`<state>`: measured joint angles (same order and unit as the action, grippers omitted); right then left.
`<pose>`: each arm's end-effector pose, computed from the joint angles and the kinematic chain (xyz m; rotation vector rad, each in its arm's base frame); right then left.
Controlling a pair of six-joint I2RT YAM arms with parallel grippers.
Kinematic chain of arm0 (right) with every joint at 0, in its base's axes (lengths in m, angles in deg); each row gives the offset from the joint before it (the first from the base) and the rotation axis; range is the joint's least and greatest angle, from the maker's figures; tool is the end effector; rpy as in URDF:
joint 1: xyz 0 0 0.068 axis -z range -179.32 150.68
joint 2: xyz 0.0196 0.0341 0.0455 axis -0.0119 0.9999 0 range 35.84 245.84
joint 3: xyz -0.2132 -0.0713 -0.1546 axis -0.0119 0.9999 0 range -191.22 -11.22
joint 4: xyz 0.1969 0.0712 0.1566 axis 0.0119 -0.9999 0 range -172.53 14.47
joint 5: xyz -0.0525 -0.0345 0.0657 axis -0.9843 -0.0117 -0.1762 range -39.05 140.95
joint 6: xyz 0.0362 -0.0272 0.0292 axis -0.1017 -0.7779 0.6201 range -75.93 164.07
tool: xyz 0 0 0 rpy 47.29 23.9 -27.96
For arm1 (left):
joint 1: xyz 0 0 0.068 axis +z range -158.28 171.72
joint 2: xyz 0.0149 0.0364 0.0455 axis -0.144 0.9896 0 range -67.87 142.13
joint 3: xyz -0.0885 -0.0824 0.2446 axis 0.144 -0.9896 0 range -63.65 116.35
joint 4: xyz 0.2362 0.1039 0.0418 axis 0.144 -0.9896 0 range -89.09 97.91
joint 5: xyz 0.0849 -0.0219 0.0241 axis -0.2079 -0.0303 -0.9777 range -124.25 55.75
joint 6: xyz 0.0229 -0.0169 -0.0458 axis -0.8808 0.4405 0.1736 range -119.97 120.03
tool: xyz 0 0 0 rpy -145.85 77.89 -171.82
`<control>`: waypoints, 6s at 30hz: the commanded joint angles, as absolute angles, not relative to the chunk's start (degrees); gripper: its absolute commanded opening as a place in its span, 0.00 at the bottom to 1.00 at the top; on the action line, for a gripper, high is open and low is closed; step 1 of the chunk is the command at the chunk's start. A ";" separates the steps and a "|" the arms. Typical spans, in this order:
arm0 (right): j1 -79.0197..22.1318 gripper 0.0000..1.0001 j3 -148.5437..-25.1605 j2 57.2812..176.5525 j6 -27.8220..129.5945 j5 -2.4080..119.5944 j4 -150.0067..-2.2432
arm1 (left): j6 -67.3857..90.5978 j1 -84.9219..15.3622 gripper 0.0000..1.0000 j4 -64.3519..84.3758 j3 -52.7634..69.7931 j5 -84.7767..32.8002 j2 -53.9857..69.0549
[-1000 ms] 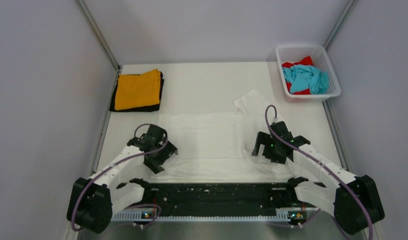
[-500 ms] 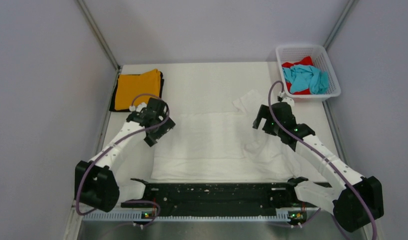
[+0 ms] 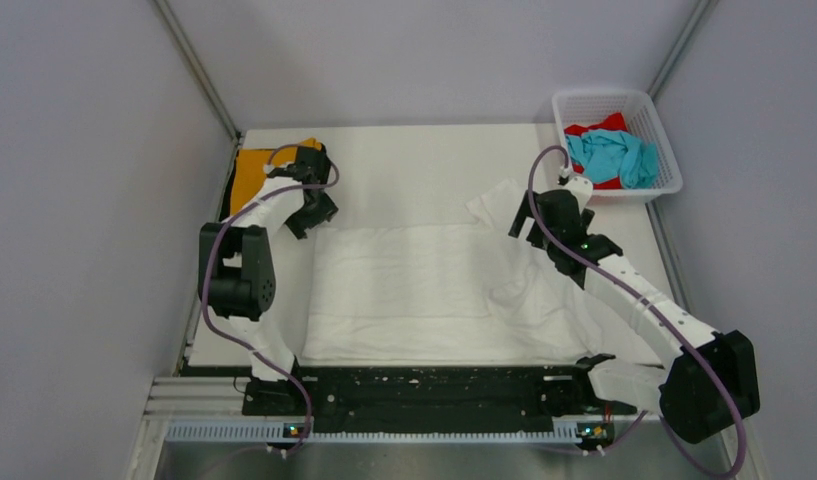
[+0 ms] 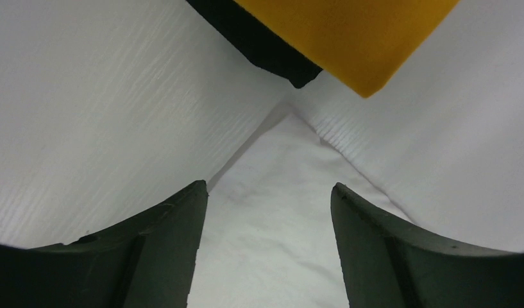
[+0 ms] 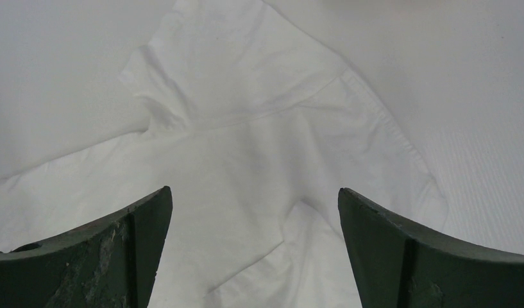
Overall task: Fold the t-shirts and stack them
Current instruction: Grab the side of the flattened tshirt furthest away from the robot with both arms, then fold the other side of the tshirt into a rectangle, then rotate the tshirt 90 degrees
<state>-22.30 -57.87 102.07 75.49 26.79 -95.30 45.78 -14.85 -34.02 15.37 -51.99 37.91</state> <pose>0.2329 0.0831 0.2621 0.3800 2.1550 0.0564 0.3755 -0.0324 0.2104 -0.9692 2.4894 0.1525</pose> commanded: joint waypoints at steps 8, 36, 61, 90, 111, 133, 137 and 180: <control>-22.10 0.99 -58.96 103.47 74.94 23.48 -94.29 | 44.00 -13.47 0.56 -30.51 18.37 -50.71 43.90; -20.92 0.99 -58.68 106.73 72.82 24.39 -91.27 | 45.55 -13.47 0.00 -31.62 14.23 -49.23 42.70; -18.02 0.78 -120.01 165.31 62.88 25.54 -102.62 | 42.07 -13.98 0.00 -33.49 15.36 -41.78 37.72; -16.54 0.00 -101.49 160.60 70.37 26.66 -91.91 | 40.79 -14.17 0.00 -32.96 13.09 -40.01 34.88; -21.46 0.00 -71.67 117.41 64.91 32.30 -93.61 | 40.76 -15.65 0.00 -30.24 4.48 -41.44 23.37; -26.21 0.00 -63.33 88.92 72.27 40.16 -128.42 | 41.20 -16.81 0.00 -27.94 -13.66 -42.24 3.03; -26.23 0.00 -61.66 87.09 73.23 42.30 -130.91 | 40.92 -16.81 0.00 -26.92 -16.14 -41.32 1.47; -25.80 0.99 -40.36 97.40 91.47 46.13 -105.00 | 44.73 -28.22 0.99 -13.69 -26.26 -25.51 3.09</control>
<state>-25.82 -40.82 94.53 89.35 48.45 -113.97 45.28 -25.67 -19.25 -24.78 -27.27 0.18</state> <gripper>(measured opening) 0.986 0.986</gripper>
